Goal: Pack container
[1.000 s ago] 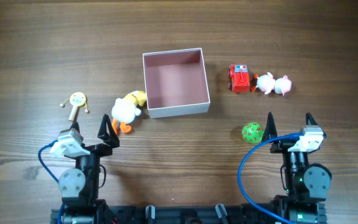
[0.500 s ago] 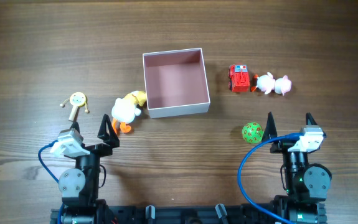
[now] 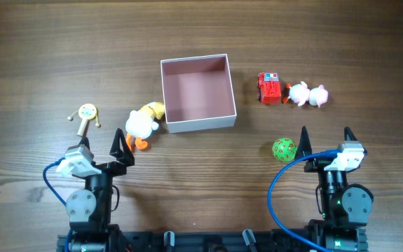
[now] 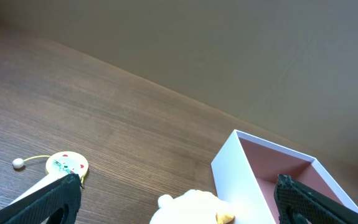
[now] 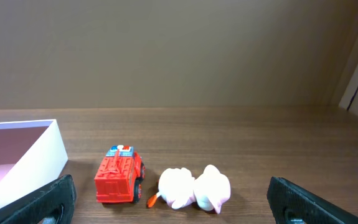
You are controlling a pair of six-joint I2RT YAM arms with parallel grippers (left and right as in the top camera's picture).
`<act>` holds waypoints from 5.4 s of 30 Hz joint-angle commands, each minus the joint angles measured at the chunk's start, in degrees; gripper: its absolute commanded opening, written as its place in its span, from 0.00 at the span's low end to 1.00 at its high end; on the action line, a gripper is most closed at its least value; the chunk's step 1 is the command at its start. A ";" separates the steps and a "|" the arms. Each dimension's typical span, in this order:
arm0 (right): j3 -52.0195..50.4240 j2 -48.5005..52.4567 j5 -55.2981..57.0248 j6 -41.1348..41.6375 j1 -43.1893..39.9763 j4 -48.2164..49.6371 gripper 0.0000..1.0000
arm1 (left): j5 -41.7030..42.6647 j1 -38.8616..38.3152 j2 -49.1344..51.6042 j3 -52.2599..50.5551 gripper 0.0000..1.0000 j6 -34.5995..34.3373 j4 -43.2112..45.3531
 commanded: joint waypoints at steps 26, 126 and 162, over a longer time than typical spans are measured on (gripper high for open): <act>-0.09 -0.20 -4.83 9.03 0.50 6.91 1.00 | 0.50 0.42 -0.61 -0.26 1.00 0.07 -0.04; 62.25 77.44 -6.08 16.83 6.19 -53.53 1.00 | 0.50 0.42 -0.61 -0.26 1.00 0.07 -0.02; 98.62 110.60 5.18 5.97 15.02 -63.98 0.99 | 0.50 0.42 -0.61 -0.26 1.00 0.09 -0.04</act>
